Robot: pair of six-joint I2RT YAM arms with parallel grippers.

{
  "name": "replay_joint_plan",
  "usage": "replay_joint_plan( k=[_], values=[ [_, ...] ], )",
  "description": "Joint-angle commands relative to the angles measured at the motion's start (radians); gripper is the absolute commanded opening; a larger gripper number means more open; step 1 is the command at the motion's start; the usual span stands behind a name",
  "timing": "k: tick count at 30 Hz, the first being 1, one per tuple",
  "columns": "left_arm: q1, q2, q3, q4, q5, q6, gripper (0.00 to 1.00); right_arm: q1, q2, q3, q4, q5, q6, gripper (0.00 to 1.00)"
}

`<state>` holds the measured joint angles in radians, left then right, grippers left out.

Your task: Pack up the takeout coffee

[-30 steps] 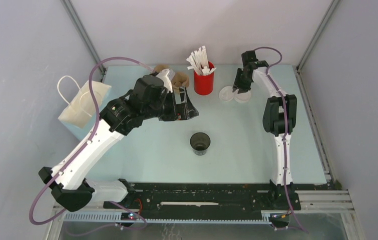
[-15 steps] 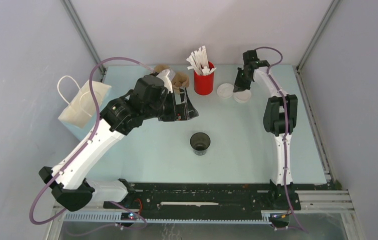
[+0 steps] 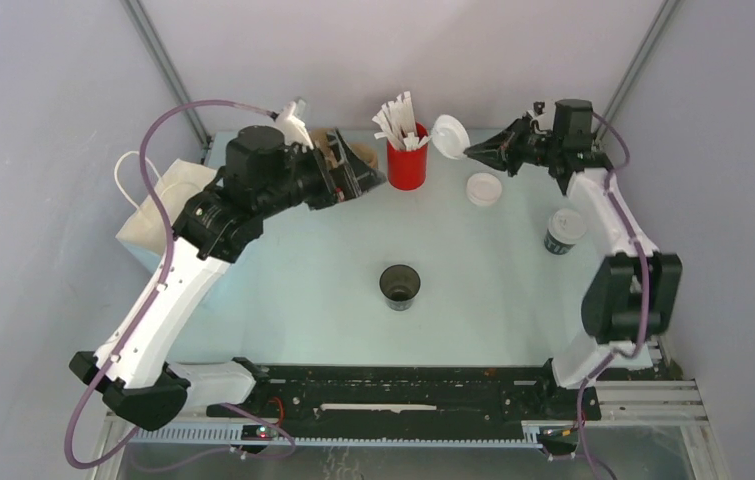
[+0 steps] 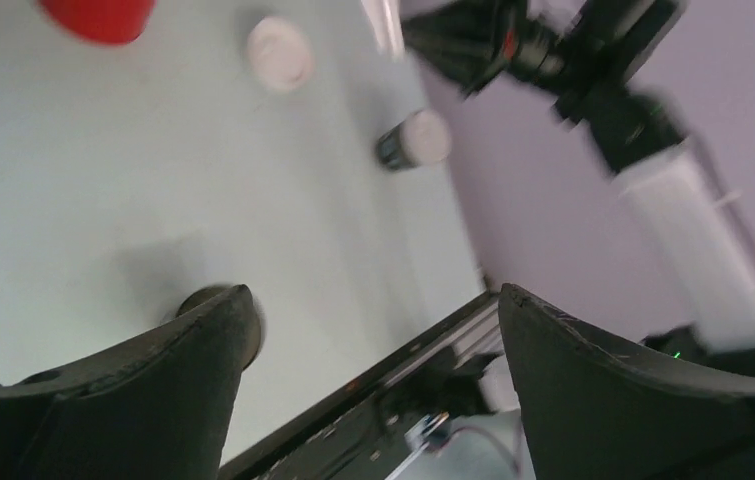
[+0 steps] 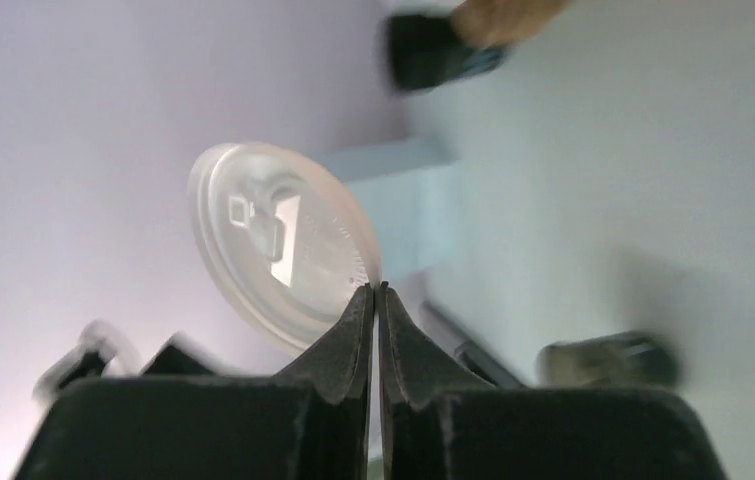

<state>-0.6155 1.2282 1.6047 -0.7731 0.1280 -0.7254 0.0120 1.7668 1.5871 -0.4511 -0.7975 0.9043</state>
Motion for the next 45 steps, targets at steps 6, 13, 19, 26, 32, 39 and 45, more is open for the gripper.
replay_joint_plan(
  k=[6,13,19,26,32,39,45],
  values=[
    [0.037,-0.043,0.001,0.58,0.195,-0.19,1.0,0.203,-0.294,-0.332,1.14,-0.232,1.122,0.08],
    [0.037,-0.099,-0.068,0.732,0.168,-0.288,1.0,0.419,-0.324,-0.329,1.283,-0.086,1.269,0.07],
    [0.038,-0.21,-0.166,0.682,0.081,-0.324,1.0,0.455,-0.352,-0.329,1.252,-0.059,1.244,0.06],
    [0.037,-0.182,-0.216,0.854,0.203,-0.512,1.0,0.487,-0.348,-0.329,1.303,-0.055,1.278,0.06],
    [0.031,-0.146,-0.221,0.884,0.258,-0.557,1.0,0.503,-0.355,-0.328,1.266,-0.049,1.244,0.05],
    [0.027,-0.147,-0.242,0.883,0.271,-0.564,1.0,0.531,-0.346,-0.328,1.27,-0.036,1.246,0.04],
    [0.027,-0.147,-0.233,0.893,0.294,-0.563,1.0,0.545,-0.331,-0.328,1.272,-0.035,1.237,0.03]
  ],
)
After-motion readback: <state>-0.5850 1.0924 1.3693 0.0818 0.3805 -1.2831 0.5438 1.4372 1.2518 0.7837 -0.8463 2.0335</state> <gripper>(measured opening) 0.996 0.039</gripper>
